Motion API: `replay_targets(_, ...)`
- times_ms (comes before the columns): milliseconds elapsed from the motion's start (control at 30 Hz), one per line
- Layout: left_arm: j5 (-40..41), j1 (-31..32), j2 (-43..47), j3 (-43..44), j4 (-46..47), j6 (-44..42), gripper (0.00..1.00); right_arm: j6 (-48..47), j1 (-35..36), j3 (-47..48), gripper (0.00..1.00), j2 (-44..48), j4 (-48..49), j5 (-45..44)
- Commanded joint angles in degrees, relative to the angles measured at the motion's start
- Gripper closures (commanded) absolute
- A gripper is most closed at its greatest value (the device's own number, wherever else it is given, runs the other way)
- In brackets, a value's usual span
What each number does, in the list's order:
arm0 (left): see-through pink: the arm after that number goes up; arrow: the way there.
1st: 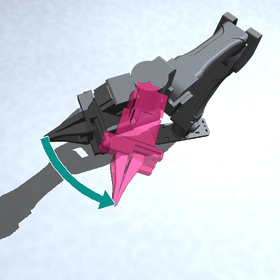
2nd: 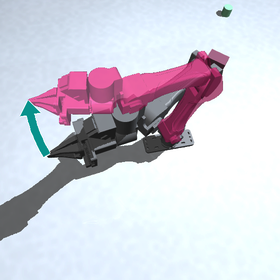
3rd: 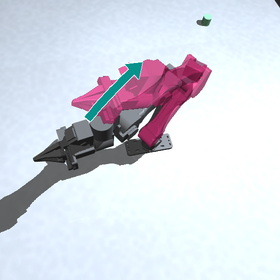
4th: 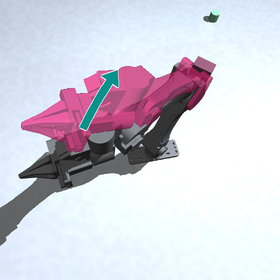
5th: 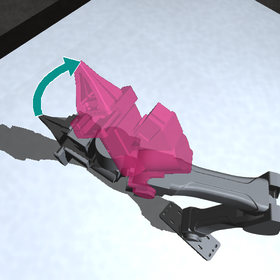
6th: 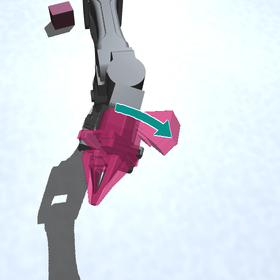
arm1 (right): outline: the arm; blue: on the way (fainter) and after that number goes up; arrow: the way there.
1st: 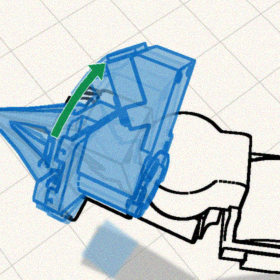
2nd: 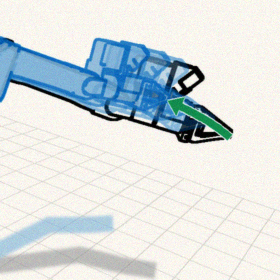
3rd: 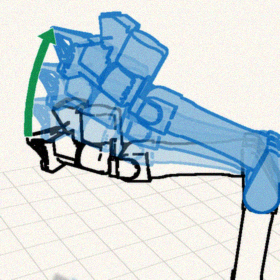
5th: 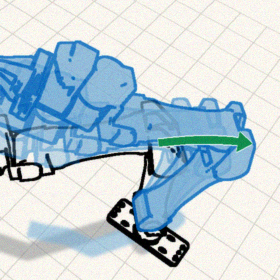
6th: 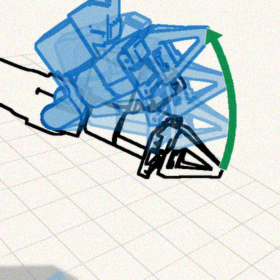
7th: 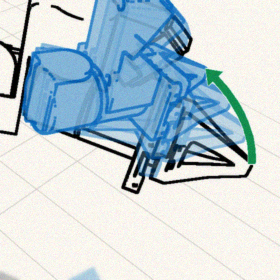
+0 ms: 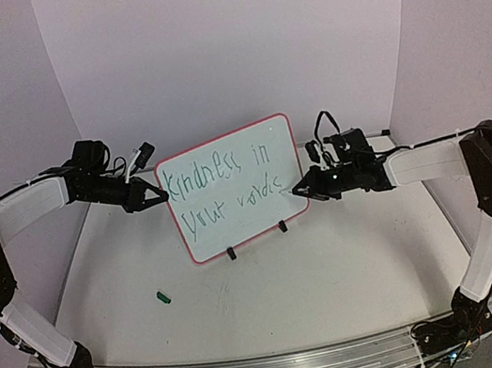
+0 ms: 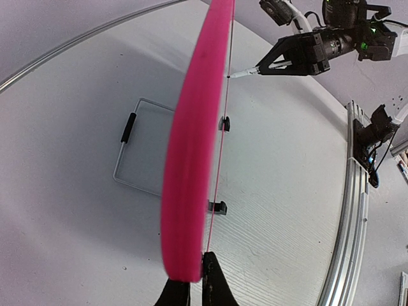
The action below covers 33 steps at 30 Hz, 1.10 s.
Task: Write a sentence on the whiteboard
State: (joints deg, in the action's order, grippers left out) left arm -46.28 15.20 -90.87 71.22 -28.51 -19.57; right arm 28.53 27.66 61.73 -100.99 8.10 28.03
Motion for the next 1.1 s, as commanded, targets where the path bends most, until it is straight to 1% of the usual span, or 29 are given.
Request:
replay_targets(0, 4.1, 1.1, -0.4, 0.6, -1.8, -1.8, 1.0, -0.7, -0.1, 2.9, 1.0, -1.4, 0.2, 1.7)
replay_targets(200, 4.1, 1.1, -0.4, 0.6, -1.8, -1.8, 1.0, -0.8, -0.1, 3.8, 1.0, -1.3, 0.3, 2.9)
replay_targets(367, 4.3, 1.1, -0.2, 0.5, -1.8, -1.9, 1.0, -0.4, -0.1, 2.6, 1.0, 1.7, 0.7, 4.8)
replay_targets(500, 4.1, 1.1, -0.3, 0.5, -1.9, -1.9, 1.0, -0.5, -0.1, -0.9, 1.0, 6.7, 0.6, 1.1)
replay_targets(600, 4.1, 1.1, -0.2, 0.5, -1.7, -1.8, 1.0, -0.7, -0.1, -2.3, 1.0, 8.2, 0.1, -2.0)
replay_targets(733, 4.0, 1.1, -0.2, 0.4, -1.8, -1.8, 1.0, -1.7, -0.1, -1.8, 1.0, 6.6, -1.6, -5.1)
replay_targets(1067, 4.1, 1.1, -0.4, 0.5, -1.8, -1.8, 1.0, -2.6, -0.1, 0.4, 1.0, 2.9, -2.7, -5.9)
